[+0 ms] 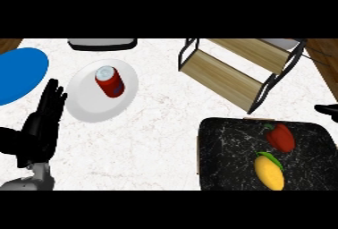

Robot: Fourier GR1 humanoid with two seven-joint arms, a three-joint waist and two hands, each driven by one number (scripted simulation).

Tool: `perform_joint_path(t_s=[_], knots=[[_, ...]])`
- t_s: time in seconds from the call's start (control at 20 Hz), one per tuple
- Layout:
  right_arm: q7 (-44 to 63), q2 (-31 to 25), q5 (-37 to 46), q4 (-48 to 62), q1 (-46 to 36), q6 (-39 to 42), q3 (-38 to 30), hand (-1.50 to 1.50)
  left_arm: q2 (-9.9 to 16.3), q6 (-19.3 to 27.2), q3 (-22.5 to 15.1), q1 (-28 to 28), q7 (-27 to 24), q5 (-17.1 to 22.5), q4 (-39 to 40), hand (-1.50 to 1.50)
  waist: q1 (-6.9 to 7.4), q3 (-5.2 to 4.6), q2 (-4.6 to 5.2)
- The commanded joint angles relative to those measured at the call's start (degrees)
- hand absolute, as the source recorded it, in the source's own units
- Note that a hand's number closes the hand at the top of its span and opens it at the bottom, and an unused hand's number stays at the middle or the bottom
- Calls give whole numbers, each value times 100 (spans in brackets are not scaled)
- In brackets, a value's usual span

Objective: Pick the lemon from the tray and place it in the tiered shelf

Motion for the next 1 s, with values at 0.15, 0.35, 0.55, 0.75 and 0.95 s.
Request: perform_joint_path(t_s=[0.15, 0.35, 0.55, 0.75, 0.95], knots=[[664, 97, 1518, -1732, 595, -208, 46, -150, 102, -89, 181, -226, 108, 111, -18, 0, 20, -1, 22], [845, 754, 2559, -2265, 939, -315, 560, -150, 70, -248, 249, -18, -200, 167, 127, 0, 100, -2, 45], [921, 978, 3893, -2460, 894, -390, 1055, -150, -170, 28, -176, -41, 115, -229, -149, 0, 159, 4, 51], [302, 723, 4985, -2040, 939, -222, 1115, -150, 8, -301, 200, -270, -51, 148, 162, 0, 136, 6, 56], [-535, 864, 6318, -1699, 1565, -1023, 1498, -150, -39, -144, 117, -157, 219, -37, -216, 0, 110, 10, 45]])
